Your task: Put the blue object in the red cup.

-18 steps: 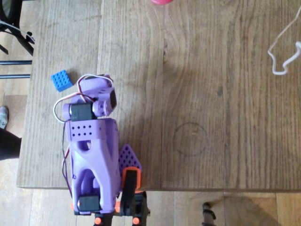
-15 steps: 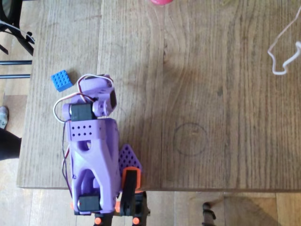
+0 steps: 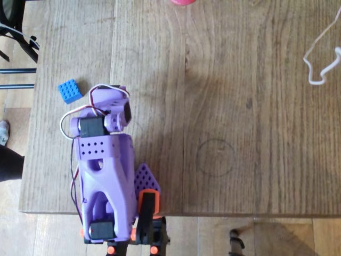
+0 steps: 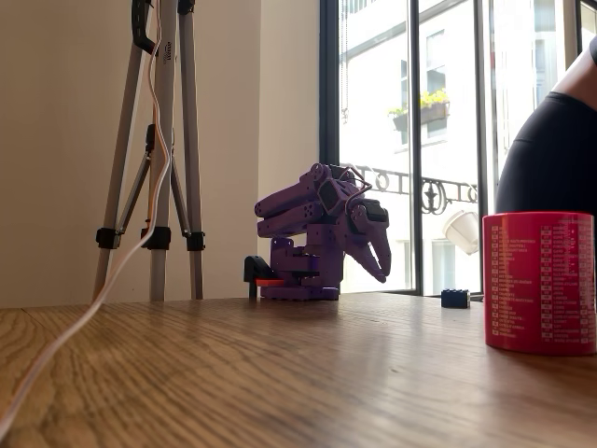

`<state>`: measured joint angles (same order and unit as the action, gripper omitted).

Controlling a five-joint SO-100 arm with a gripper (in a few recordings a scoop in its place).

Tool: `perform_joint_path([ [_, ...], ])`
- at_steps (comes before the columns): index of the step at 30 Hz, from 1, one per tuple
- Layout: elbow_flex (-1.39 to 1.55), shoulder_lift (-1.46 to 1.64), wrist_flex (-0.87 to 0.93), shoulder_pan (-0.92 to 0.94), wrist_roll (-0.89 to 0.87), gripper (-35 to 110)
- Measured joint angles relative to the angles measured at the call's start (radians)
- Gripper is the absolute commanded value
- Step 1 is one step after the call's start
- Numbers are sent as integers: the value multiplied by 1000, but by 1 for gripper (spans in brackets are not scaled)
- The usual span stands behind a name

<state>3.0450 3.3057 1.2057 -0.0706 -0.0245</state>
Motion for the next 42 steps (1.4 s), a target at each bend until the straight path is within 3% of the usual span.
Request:
perform_joint_path([
  [14, -20, -87, -29, 3, 100, 1],
  [22, -414, -543, 9, -104, 87, 1],
  [29, -953, -1186, 195, -265, -3, 1],
  [42, -1264, -1723, 183, -499, -345, 1],
])
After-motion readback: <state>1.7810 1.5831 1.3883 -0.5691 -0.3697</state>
